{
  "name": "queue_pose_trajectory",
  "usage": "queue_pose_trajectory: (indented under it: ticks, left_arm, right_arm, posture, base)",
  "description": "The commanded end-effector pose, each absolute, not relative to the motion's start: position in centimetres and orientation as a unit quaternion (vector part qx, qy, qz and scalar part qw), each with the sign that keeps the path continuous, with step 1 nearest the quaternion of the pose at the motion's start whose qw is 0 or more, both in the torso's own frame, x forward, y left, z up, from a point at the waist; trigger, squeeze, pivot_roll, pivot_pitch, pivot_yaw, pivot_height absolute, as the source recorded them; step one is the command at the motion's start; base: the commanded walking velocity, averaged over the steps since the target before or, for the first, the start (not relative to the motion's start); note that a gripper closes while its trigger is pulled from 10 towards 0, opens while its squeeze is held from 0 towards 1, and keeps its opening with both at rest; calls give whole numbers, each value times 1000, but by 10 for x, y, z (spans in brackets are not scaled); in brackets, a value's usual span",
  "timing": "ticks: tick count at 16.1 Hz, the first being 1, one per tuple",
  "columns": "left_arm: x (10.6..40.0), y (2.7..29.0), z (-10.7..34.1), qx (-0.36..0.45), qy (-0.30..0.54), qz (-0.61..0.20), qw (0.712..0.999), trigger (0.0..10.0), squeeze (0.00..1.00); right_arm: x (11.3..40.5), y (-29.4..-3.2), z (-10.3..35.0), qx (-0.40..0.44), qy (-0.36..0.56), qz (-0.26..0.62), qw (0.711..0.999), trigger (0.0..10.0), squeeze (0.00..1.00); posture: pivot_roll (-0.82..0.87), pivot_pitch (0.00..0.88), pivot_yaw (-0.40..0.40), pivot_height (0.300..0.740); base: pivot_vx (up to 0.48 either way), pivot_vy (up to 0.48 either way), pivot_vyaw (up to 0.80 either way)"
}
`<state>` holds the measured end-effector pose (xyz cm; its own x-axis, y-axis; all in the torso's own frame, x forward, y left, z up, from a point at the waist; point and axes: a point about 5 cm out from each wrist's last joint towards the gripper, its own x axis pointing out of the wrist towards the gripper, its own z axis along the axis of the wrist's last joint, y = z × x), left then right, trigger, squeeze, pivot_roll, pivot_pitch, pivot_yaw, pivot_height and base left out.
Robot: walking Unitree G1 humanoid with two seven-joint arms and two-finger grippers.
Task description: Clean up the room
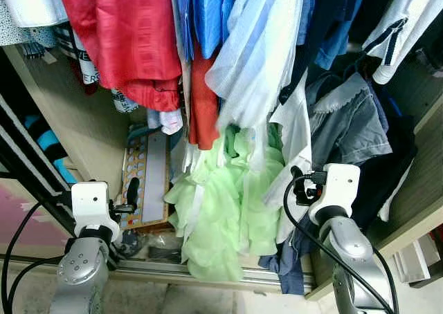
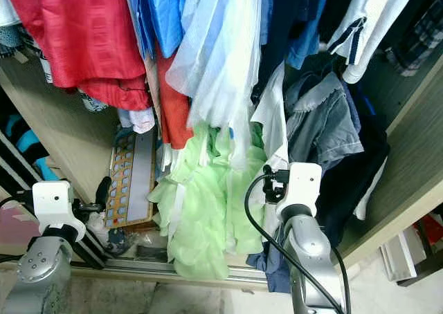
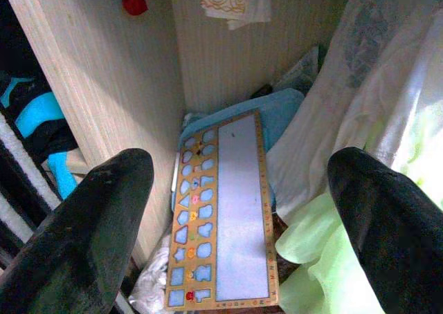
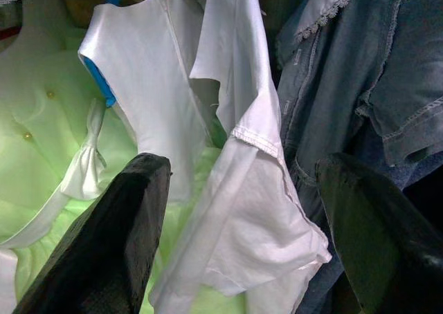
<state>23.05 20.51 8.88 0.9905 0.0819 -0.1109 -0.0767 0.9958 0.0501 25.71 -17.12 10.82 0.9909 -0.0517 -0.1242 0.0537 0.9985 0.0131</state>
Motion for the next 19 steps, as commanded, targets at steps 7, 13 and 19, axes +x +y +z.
queue_pose_trajectory:
  ticks: [7, 13, 19]
  left_arm:
    - [230, 206, 88, 27, 58, 42, 997, 10000, 0]
    - [230, 206, 88, 27, 58, 42, 997, 10000, 0]
    - [230, 206, 88, 27, 58, 42, 997, 10000, 0]
  right_arm:
    - [258, -173, 107, 5, 68, -30, 997, 10000, 0]
    - [258, -173, 107, 5, 68, -30, 997, 10000, 0]
    - [258, -173, 107, 5, 68, -30, 997, 10000, 0]
  posture:
    - [-71, 0, -14, 740]
    - [-71, 0, -14, 740]
    - [-71, 0, -14, 740]
  base:
    - [0, 0, 0]
    - [0, 0, 0]
    - [0, 0, 0]
